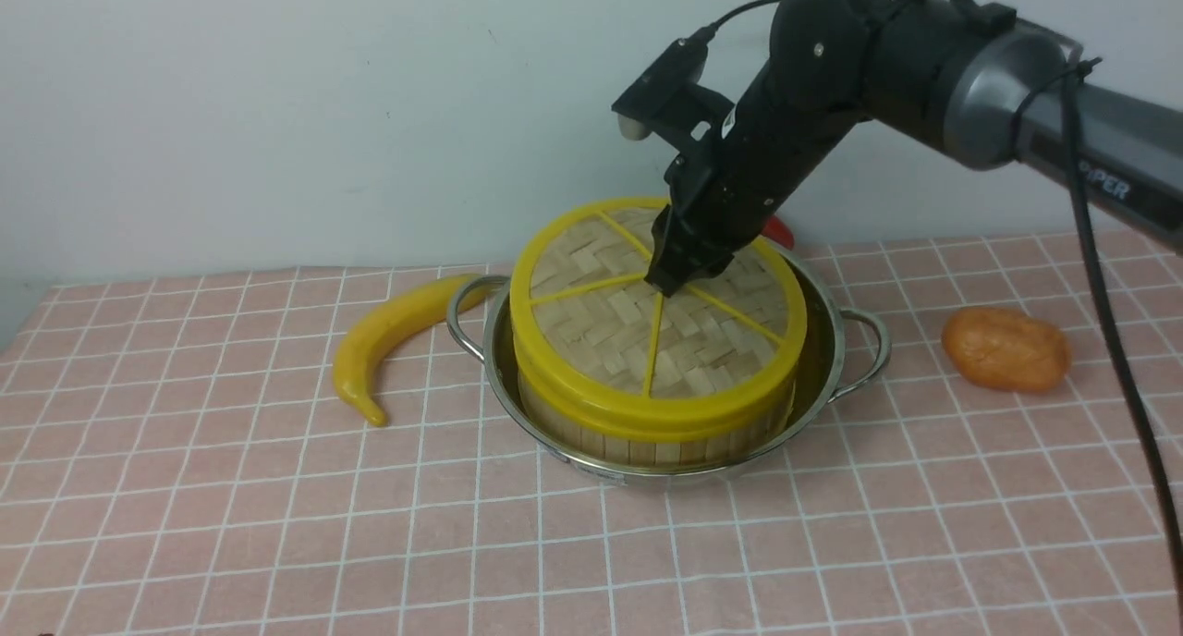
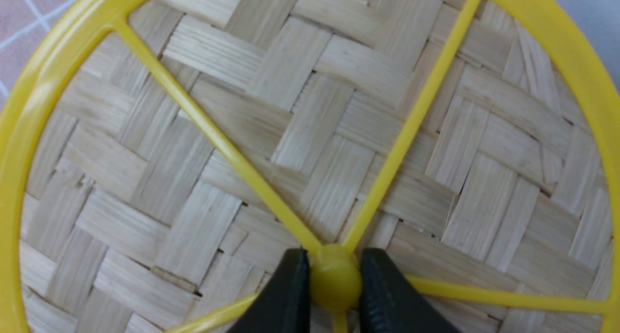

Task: Place the steamer in the pot on the pink tablecloth, and put the lid on the steamer.
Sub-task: 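Place the bamboo steamer lid onto the steamer basket in the pot with the right gripper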

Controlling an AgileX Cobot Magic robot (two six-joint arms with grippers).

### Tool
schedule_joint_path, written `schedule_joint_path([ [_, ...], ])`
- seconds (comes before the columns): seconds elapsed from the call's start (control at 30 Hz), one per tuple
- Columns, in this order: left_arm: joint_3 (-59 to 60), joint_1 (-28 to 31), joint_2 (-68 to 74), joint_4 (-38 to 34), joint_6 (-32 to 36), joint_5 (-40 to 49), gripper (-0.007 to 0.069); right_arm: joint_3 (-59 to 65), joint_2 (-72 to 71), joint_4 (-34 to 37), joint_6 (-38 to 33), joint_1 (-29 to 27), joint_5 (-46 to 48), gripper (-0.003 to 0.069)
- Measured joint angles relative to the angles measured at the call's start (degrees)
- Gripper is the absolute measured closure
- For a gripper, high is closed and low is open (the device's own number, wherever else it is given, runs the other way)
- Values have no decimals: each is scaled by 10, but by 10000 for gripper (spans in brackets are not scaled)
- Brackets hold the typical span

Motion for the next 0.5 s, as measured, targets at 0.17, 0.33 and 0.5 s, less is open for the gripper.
schedule_joint_path([
  [0.17,0,0,0,0,0,0,382,0,14,3,0,0,-10,513],
  [0.33,0,0,0,0,0,0,382,0,16,5,0,0,-13,513],
  [0.5,0,0,0,0,0,0,382,-1,20,8,-1,0,-13,513],
])
